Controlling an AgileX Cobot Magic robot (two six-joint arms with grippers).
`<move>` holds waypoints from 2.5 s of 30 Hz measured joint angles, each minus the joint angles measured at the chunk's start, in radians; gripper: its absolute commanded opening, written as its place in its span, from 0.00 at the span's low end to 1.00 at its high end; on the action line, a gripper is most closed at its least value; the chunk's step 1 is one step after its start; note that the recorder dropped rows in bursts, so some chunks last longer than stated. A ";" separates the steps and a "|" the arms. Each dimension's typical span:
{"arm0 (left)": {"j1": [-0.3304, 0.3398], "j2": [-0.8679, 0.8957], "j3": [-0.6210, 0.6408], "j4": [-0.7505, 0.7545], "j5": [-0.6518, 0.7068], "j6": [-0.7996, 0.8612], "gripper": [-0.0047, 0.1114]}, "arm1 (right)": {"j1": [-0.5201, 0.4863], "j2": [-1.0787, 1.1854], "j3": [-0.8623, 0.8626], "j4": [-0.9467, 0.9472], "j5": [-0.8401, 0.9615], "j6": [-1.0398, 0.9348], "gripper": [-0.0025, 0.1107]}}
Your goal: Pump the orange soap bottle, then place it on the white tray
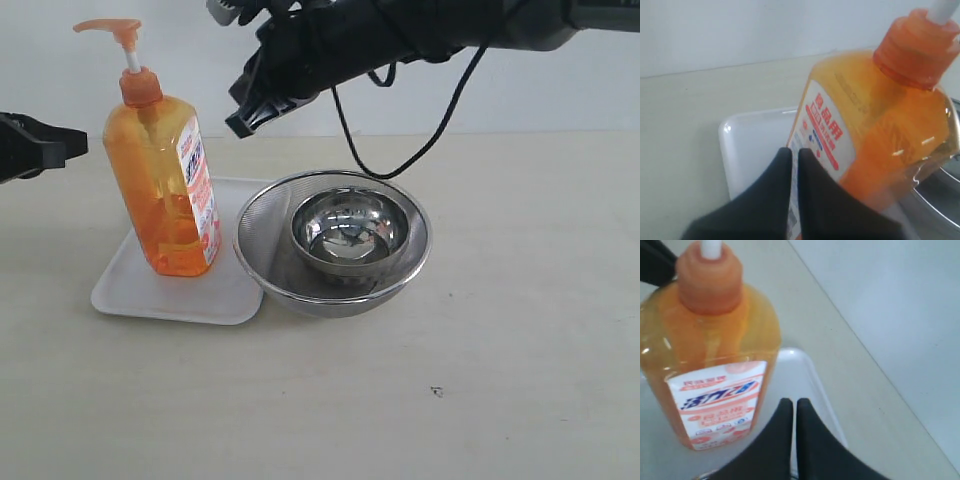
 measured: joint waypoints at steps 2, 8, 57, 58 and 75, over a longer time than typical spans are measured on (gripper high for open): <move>0.000 -0.024 0.029 0.000 0.017 0.000 0.08 | -0.024 -0.010 0.000 -0.020 0.015 0.023 0.02; 0.002 -0.076 0.091 0.000 0.004 0.000 0.08 | -0.106 -0.049 0.000 -0.036 0.109 0.057 0.02; 0.002 -0.976 0.372 0.135 0.114 -0.315 0.08 | -0.217 -0.426 0.085 -0.413 0.494 0.410 0.02; 0.002 -0.976 0.372 0.135 0.114 -0.315 0.08 | -0.217 -0.426 0.085 -0.413 0.494 0.410 0.02; 0.002 -0.976 0.372 0.135 0.114 -0.315 0.08 | -0.217 -0.613 0.167 -0.487 0.348 0.566 0.02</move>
